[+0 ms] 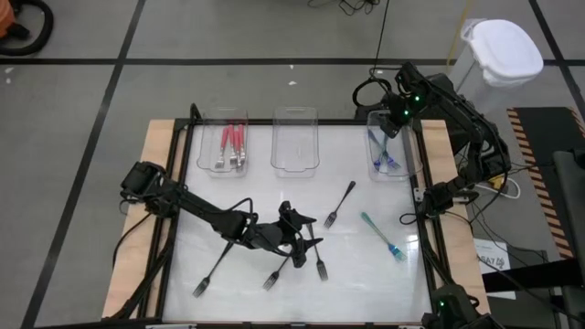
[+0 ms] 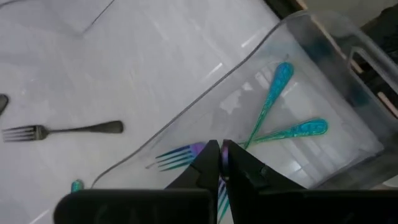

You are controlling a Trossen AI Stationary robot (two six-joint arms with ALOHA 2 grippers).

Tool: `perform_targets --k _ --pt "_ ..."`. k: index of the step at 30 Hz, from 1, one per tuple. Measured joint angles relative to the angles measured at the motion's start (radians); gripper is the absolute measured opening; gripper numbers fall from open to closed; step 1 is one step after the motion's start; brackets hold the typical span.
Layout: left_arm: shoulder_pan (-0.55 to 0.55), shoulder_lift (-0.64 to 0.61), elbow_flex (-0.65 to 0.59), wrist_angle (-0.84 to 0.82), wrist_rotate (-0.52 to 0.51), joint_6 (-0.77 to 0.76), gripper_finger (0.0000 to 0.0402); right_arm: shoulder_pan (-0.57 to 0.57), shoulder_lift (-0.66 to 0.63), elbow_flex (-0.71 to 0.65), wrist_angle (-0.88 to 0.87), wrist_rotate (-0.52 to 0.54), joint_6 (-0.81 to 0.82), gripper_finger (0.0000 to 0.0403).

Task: Sort silverware by color (type)
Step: Put the blue fork into the right transparent bin

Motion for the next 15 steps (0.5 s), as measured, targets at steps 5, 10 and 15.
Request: perform_targets --k 5,10,15 --pt "0.0 0.0 0.0 0.0 0.0 0.0 0.0285 -0.002 0.0 -0.001 0.0 0.055 0.025 0.0033" --pt "0.0 0.0 0.0 0.0 0.0 0.0 0.0285 -0.003 0.0 -0.001 0.0 0.133 0.045 0.0068" --pt "0.0 0.0 0.0 0.0 0.0 0.0 0.0285 -0.001 -0.001 -0.001 -0.003 0.132 0.075 0.0101"
